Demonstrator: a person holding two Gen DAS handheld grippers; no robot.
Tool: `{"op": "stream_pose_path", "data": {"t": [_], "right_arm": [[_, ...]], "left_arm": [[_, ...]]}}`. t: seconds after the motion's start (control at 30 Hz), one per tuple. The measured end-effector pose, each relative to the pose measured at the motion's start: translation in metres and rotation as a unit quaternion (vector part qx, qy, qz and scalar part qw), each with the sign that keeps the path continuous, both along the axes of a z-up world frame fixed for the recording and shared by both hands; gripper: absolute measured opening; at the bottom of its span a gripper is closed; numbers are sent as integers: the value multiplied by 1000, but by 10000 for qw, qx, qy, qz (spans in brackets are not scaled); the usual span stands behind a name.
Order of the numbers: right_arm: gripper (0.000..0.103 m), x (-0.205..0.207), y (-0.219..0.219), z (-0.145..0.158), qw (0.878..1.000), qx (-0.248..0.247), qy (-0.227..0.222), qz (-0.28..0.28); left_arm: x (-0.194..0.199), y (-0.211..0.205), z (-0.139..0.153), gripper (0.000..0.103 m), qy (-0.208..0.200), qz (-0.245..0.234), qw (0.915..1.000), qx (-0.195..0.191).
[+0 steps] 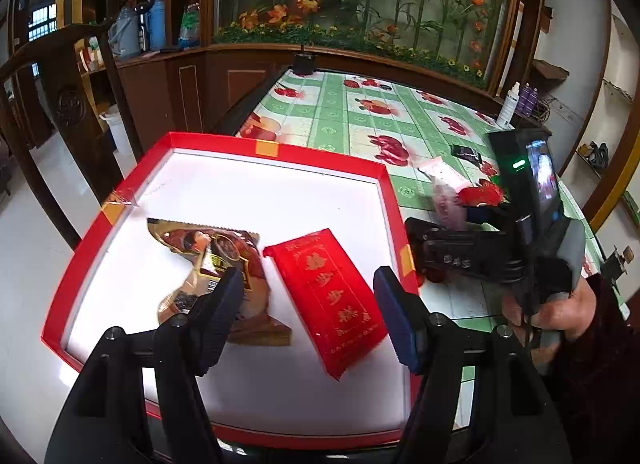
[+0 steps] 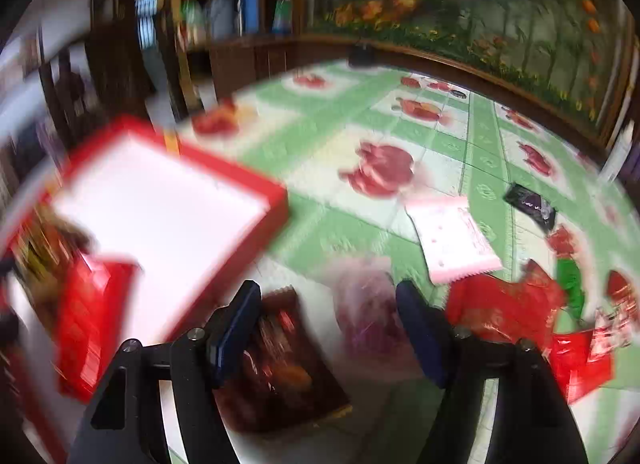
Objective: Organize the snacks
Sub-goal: 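Grasp the pink candy with the left tool while the right grasps the brown chocolate packet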
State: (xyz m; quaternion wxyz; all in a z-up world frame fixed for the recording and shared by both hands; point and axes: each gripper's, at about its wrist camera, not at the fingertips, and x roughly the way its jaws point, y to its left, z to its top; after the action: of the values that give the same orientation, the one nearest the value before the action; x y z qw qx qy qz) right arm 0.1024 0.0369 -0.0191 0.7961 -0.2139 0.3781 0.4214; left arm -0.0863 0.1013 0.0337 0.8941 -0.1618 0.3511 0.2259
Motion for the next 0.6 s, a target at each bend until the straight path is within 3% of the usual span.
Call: {"op": "stream_pose_path", "data": {"t": [0.03,0.13,0.23,0.3,0.4,0.53,0.6], "right_arm": [[67,5,-6,-2,9998,11,208,-30],[67,11,-28,-3,9996,41,163,-224],[56,12,-56,0,9992,46,197,-356],[54,11,-77,0,9989,48,206,-430],[46,17,-117,7,9961,24,486,-740],[47,15,-163,8,9967,-70,411,-692],[52,14,-181,8,9964,115,506,-675]], "left_arm": [[1,-1,0,67,-2,-27,10000,-28],[4,-12,3,67,33,-126,9999,54],[7,-23,7,67,19,-264,9995,153],[11,-33,11,67,15,-392,9989,247],[22,-46,14,67,52,-664,9974,271],[45,-59,25,67,16,-1050,9937,404],[65,-68,30,79,89,-1428,9876,644]]}}
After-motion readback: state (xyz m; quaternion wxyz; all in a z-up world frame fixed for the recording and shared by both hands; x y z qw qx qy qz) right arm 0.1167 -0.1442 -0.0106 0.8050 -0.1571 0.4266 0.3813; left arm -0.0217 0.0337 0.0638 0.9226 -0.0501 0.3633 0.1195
